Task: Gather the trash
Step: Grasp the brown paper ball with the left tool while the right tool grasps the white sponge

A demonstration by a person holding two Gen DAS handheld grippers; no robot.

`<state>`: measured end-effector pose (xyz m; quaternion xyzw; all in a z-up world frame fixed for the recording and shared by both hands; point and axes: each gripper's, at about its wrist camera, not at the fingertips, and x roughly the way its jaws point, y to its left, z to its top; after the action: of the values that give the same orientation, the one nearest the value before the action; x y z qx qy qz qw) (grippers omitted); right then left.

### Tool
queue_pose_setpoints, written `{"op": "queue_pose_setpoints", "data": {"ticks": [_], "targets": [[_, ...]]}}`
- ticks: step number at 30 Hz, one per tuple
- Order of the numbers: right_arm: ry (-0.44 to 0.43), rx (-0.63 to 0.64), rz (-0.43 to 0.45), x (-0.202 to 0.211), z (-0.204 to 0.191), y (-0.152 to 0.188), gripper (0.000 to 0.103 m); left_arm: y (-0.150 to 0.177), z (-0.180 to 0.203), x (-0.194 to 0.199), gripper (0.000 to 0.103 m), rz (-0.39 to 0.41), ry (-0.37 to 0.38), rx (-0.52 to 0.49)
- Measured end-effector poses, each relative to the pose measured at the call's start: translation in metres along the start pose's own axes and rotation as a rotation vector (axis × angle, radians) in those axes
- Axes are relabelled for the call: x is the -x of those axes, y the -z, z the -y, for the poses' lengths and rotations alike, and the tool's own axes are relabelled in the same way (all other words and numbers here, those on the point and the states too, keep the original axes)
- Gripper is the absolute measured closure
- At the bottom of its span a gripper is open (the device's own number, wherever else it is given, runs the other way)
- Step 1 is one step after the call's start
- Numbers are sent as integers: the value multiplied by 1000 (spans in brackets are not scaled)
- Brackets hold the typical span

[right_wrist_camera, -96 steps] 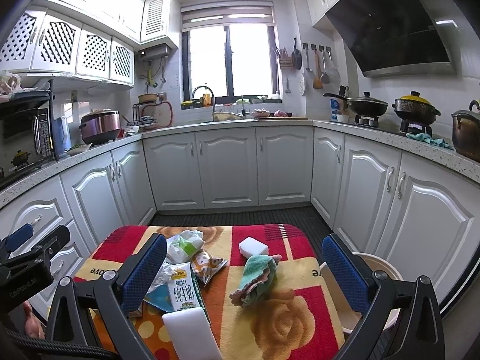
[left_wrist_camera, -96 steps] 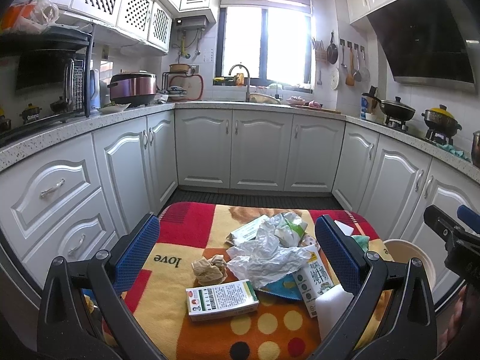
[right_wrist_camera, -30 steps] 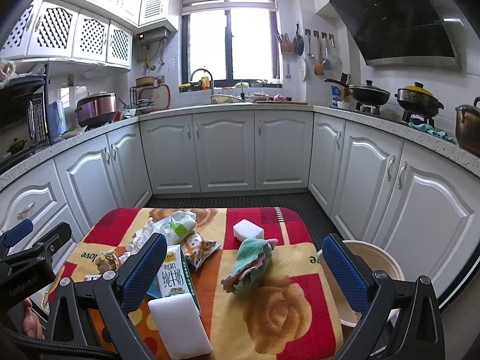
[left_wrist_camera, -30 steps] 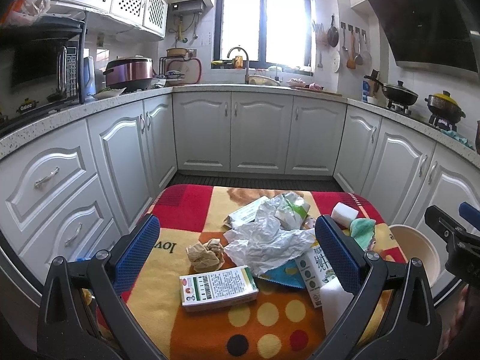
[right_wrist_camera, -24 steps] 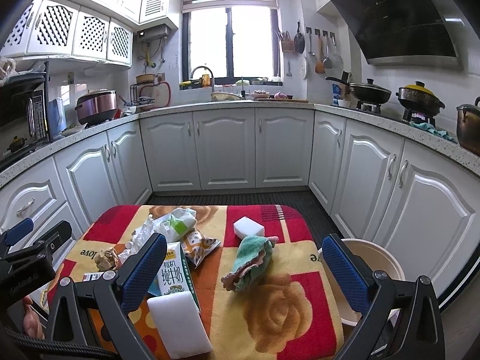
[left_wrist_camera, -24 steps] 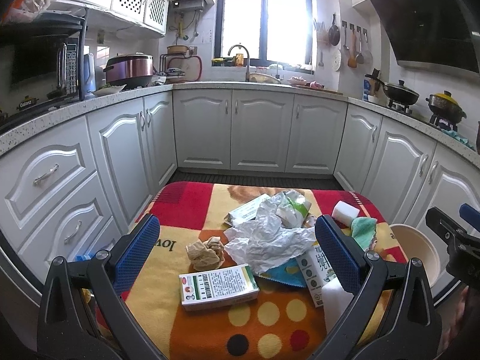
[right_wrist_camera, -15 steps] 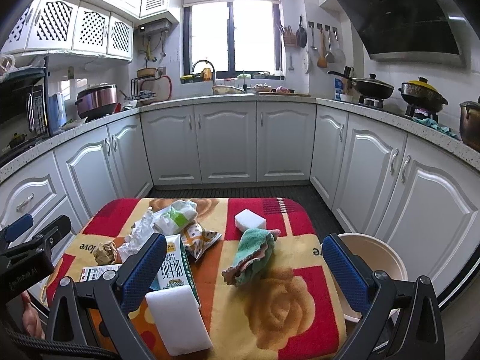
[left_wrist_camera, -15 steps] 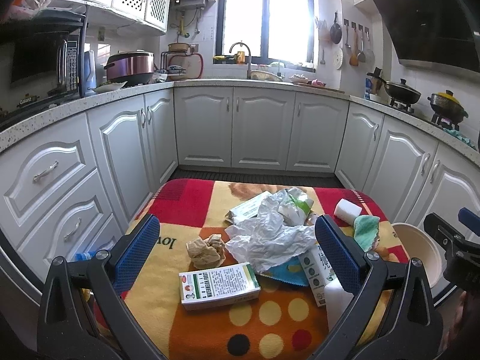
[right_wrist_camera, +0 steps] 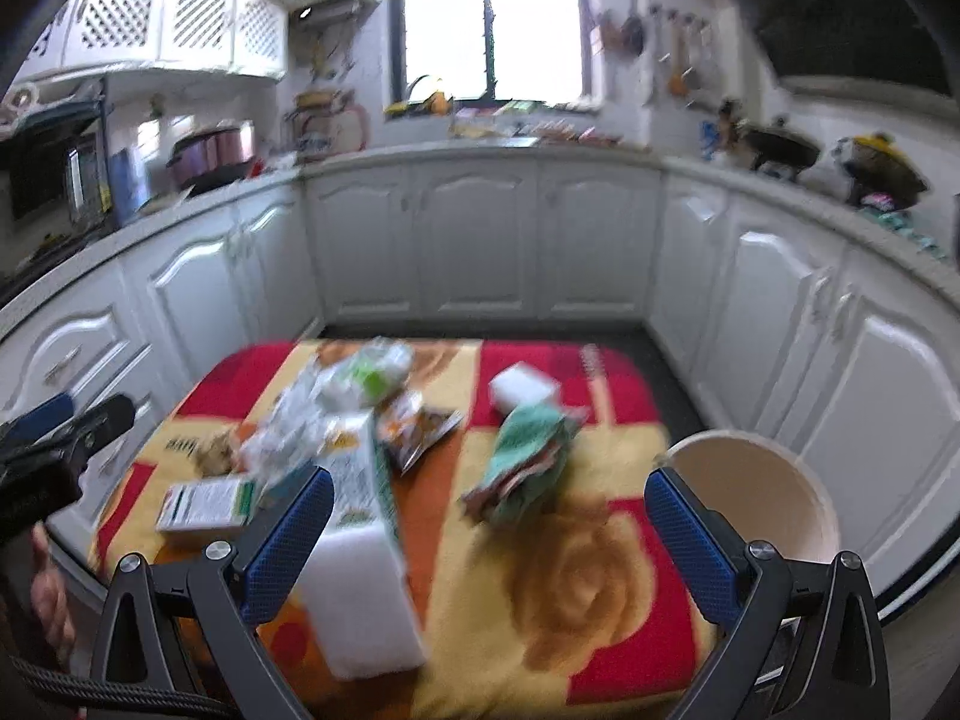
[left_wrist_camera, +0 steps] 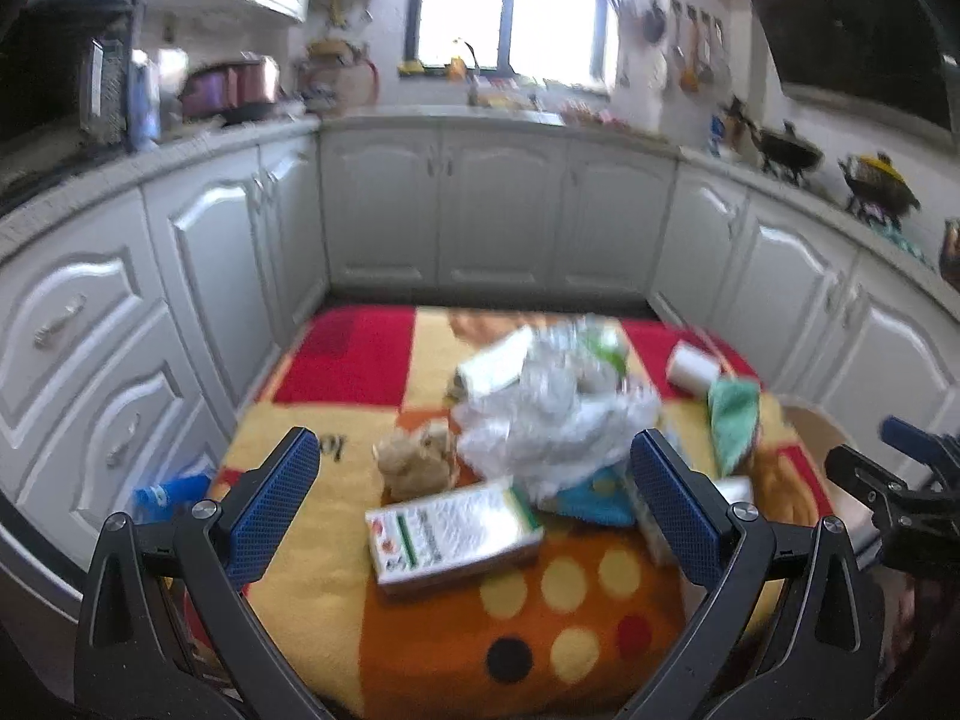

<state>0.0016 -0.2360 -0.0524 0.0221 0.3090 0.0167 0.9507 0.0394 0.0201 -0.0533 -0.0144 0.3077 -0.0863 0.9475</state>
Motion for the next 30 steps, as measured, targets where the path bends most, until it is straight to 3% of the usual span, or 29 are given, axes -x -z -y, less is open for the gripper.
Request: {"op": "queue_pose_setpoints", "data": {"ticks": [4, 7, 12, 20, 23, 24, 25, 26, 28, 29, 30], "targets": [[-105, 41, -113, -21, -7, 19, 0, 19, -17, -21, 0, -129, 67, -17], [-137, 94, -187, -40, -21, 38, 0, 29, -19, -38, 0, -183, 69, -51], [-174, 85, -268, -68, -29, 55, 0, 29, -22, -61, 0, -210, 58, -106], [-216, 40, -305, -86, -29, 57, 1, -4, -36, -123, 0, -260, -23, -153], [-240, 18, -321, -92, -24, 58, 18, -7, -37, -145, 3, -282, -39, -181], [-282, -8, -325, -94, -21, 58, 27, -8, -37, -151, 7, -289, -40, -187], [-316, -29, -326, -96, -19, 58, 34, -8, -38, -159, 20, -301, -38, -189], [-342, -41, -326, -96, -18, 57, 48, -7, -39, -165, 42, -322, -36, -185], [-357, -48, -328, -94, -18, 55, 48, -6, -45, -172, 72, -366, -4, -153], [-373, -38, -326, -91, -18, 54, 48, -7, -50, -174, 79, -383, 48, -112], [-385, -31, -325, -88, -19, 52, 48, -9, -53, -173, 79, -381, 53, -94]]}}
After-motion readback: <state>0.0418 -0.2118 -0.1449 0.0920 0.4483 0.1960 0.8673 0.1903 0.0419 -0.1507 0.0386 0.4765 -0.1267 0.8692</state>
